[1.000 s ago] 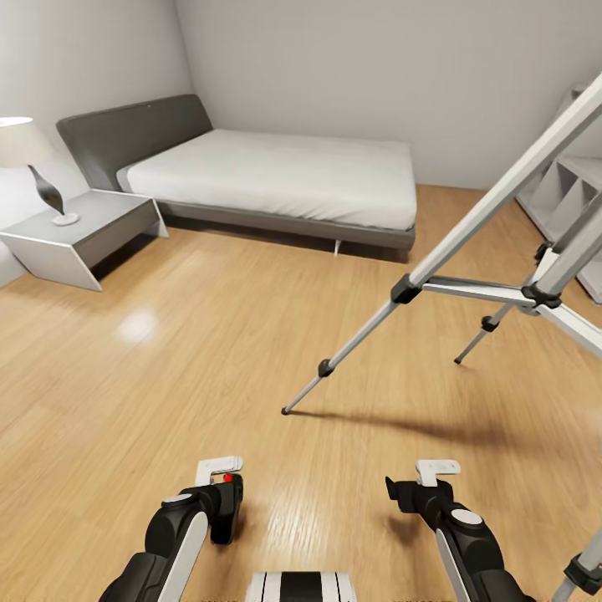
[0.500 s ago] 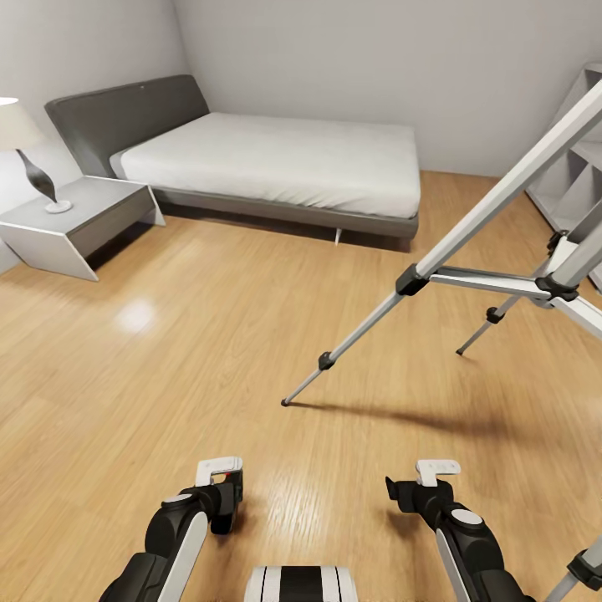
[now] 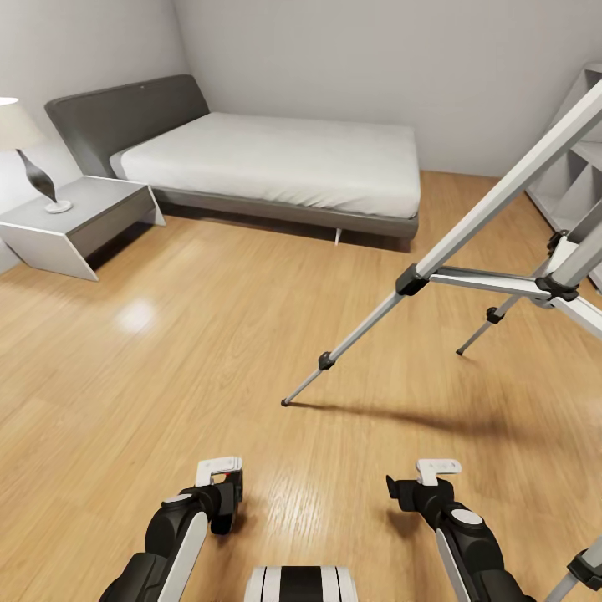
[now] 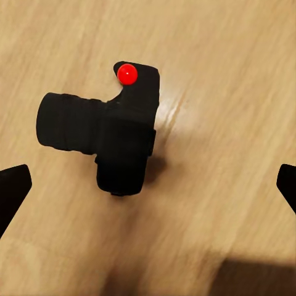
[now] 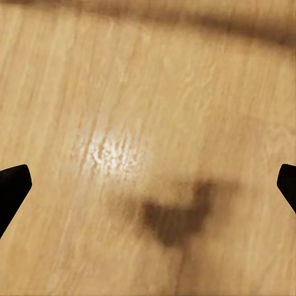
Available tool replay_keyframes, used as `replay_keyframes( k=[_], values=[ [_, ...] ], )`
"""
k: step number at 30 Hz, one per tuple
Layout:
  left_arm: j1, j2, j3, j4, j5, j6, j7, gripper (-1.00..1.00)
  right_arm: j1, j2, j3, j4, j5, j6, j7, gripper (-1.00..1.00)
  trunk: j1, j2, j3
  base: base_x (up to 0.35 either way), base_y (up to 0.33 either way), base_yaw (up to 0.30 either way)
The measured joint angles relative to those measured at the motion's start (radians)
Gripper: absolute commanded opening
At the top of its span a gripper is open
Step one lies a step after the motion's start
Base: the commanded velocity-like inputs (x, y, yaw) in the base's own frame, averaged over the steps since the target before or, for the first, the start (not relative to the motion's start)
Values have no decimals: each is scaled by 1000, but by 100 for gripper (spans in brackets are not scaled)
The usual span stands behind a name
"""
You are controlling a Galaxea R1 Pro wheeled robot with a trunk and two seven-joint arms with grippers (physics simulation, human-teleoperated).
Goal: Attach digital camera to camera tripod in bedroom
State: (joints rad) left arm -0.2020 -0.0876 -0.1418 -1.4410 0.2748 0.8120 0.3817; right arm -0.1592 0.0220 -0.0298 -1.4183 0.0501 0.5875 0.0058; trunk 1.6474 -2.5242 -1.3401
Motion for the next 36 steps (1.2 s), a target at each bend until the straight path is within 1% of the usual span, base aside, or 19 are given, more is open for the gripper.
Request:
replay_keyframes(
  k=[7, 27, 36],
  values=[
    [0, 0, 0, 0, 0, 0, 1, 100, 0, -1, 0, -1, 0, -1, -1, 100, 0, 0, 0, 0, 0, 0],
    [0, 0, 0, 0, 0, 0, 1, 100, 0, 0, 0, -6, -1, 0, 5, 100, 9, -5, -77, 0, 0, 0],
    [0, 0, 0, -1, 0, 0, 1, 100, 0, -1, 0, -13, -1, 1, 9, 100, 9, -5, -77, 0, 0, 0]
  ],
)
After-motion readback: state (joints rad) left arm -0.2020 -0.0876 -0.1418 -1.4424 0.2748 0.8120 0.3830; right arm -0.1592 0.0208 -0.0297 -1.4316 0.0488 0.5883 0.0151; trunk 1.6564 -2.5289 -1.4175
